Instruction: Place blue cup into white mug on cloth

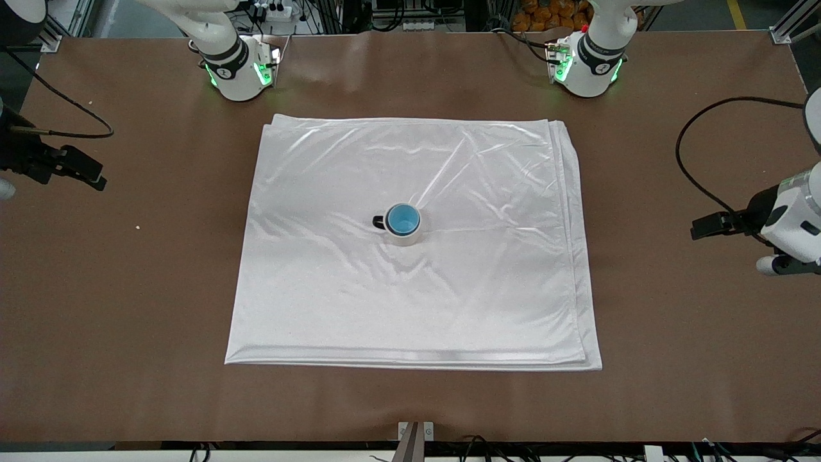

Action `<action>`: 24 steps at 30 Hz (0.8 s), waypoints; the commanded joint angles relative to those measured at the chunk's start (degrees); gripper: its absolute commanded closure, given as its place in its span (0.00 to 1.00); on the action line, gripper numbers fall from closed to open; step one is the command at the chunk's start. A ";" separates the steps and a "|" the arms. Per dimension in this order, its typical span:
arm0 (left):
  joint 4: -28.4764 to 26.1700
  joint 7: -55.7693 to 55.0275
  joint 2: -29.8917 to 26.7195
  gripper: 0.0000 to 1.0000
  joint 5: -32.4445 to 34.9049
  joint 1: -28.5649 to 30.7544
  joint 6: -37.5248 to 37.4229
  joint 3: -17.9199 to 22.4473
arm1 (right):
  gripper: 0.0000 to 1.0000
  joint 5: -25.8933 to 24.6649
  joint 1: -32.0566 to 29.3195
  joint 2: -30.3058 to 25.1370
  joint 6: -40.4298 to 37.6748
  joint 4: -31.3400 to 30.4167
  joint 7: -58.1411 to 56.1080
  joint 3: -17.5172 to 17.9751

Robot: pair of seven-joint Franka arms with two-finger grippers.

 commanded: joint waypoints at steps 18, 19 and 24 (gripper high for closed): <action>-7.83 1.03 -12.97 0.00 -0.25 0.91 -1.13 -1.34 | 0.00 -0.12 -0.04 0.71 -0.80 1.93 1.07 0.05; -8.45 1.03 -13.50 0.00 -0.16 0.91 -1.04 -1.26 | 0.00 -0.20 -0.04 0.71 -0.89 1.93 1.07 0.05; -9.42 1.03 -14.12 0.00 -0.16 0.91 1.06 -1.26 | 0.00 -0.12 -0.21 0.71 -1.07 2.55 0.90 0.05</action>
